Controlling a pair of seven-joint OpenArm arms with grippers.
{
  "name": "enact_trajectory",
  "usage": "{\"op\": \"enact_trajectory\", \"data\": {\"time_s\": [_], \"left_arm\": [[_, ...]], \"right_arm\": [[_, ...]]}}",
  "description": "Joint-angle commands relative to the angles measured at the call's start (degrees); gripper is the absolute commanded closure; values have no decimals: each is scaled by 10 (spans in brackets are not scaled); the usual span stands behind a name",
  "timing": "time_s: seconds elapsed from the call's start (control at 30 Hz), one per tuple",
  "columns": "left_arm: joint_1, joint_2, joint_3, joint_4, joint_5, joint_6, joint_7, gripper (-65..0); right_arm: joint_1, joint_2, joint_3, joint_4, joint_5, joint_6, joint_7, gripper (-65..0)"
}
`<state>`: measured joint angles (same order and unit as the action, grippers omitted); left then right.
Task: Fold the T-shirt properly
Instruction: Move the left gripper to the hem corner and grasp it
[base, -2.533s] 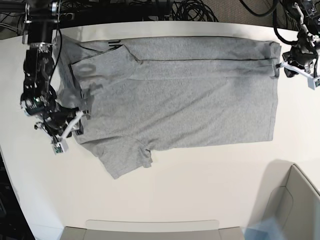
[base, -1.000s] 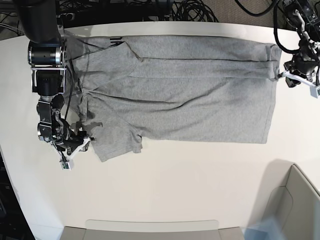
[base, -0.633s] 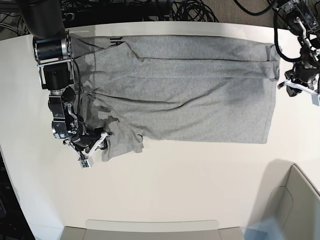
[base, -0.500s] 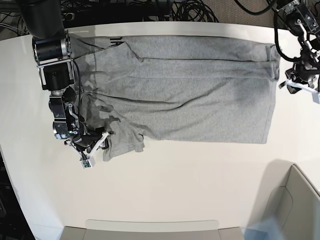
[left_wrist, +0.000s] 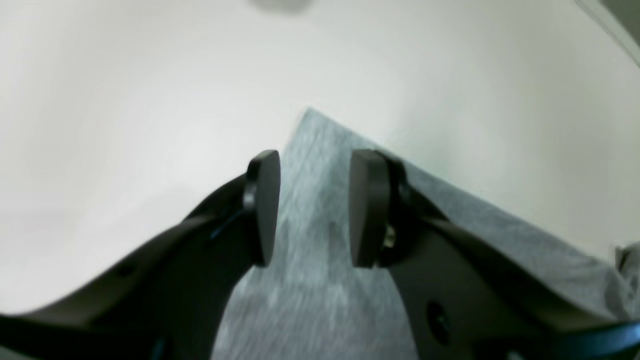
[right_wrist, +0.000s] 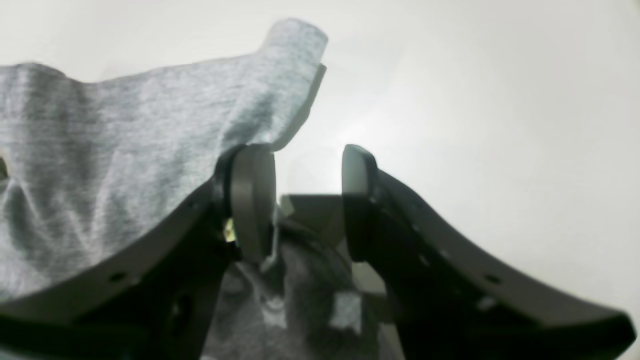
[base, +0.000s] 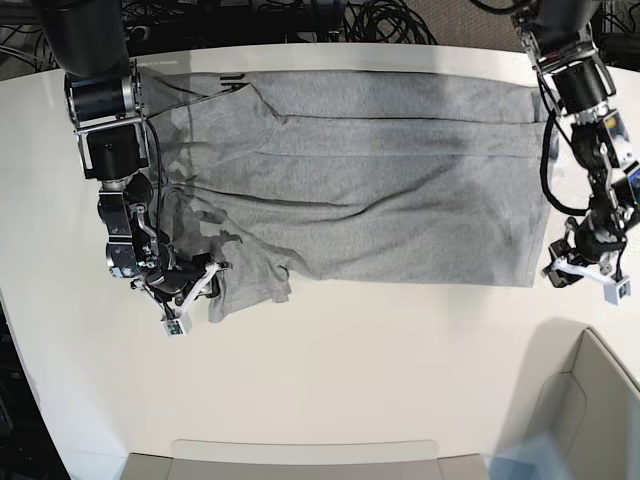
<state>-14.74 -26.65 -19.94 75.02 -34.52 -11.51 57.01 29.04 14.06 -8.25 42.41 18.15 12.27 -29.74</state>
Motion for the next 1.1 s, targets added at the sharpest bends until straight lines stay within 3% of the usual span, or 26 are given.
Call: {"op": "enact_trajectory", "data": {"time_s": [0.0,0.23,0.4,0.7,0.9,0.97,1.07], "left_arm": [[-31,-15,21,-34,-5,-1,-26,-237],[-134,-49,168,-263,-5,-1,-133,-236],[-142,-53,217,-281,-5,0,-141,-236],[-160,-49,226,-344,-5,0,-171,-236],[-162,-38,291,-344,-5,-2,-171,-233],[-159,-33,297,-344,-5,-3,-174,-196],[-158,-19,294,-344,-5,-1,-176,-64]], "right_arm": [[0,2,-1,-3,-5,4,-37,-239],[-5,2,-1,0,-7,4,-38,-239],[-5,1,-1,1,-7,4,-38,-239],[-7,0,-1,2,-7,4,-38,-239],[-7,-5,-1,2,-7,4,-38,-238],[-7,-10,-2,2,-8,4,-38,-212],[-7,-10,-2,0,-8,4,-38,-109]]}}
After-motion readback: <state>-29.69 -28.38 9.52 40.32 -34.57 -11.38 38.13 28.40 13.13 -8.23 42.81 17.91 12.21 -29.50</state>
